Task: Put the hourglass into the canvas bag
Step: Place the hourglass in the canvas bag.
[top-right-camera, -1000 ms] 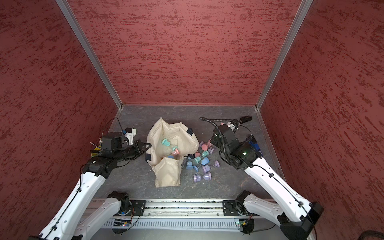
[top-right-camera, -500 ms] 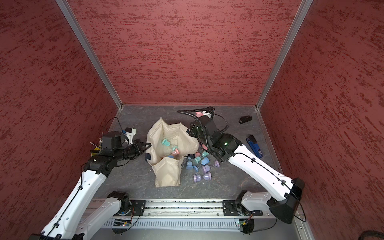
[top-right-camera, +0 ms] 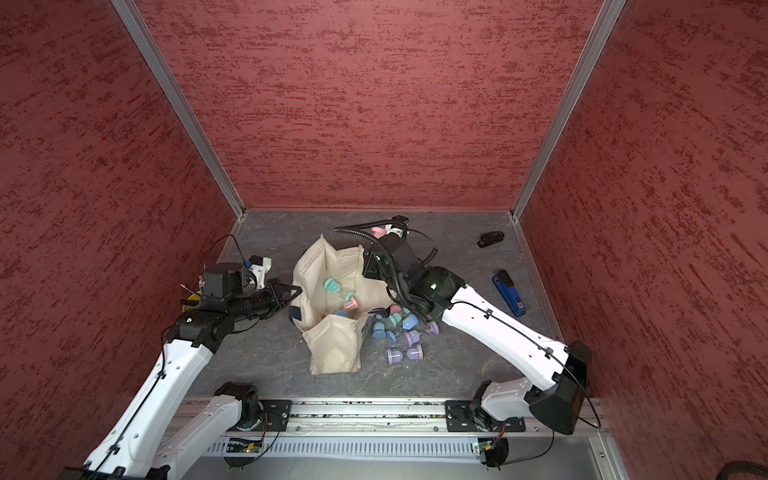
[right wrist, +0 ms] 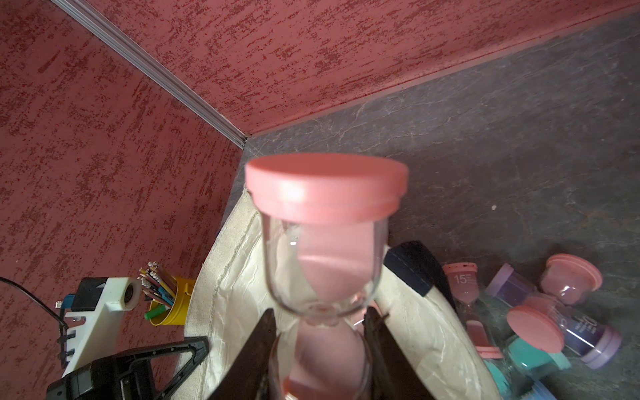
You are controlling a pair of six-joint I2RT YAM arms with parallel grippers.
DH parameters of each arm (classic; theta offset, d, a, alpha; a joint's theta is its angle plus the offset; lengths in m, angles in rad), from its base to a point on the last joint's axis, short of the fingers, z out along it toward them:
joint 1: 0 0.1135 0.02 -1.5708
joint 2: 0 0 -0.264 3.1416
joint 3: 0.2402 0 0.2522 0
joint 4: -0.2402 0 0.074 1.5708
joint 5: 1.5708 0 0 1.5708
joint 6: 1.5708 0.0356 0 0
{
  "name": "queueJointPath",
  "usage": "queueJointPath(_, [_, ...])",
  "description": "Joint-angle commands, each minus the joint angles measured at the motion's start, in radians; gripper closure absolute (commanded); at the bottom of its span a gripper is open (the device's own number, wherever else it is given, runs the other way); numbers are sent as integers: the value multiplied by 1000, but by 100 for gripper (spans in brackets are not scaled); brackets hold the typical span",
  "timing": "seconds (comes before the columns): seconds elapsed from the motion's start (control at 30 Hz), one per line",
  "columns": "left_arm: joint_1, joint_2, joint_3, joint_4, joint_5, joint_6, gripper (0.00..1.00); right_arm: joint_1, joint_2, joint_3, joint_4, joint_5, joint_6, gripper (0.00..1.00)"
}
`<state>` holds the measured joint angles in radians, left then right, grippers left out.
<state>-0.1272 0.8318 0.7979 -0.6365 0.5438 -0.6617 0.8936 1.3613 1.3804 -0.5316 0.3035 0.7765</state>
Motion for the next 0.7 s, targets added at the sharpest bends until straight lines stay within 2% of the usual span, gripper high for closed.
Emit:
queueJointPath(0.0, [12, -5, 0, -8, 4, 9, 100, 11, 18, 44, 55, -48, -25, 100])
queueJointPath(0.37, [12, -1, -7, -6, 3, 7, 100, 73, 99, 109, 35, -37, -54, 100])
queueJointPath(0.67, [19, -5, -2, -20, 16, 19, 100, 80, 200, 166, 13, -113, -53, 100])
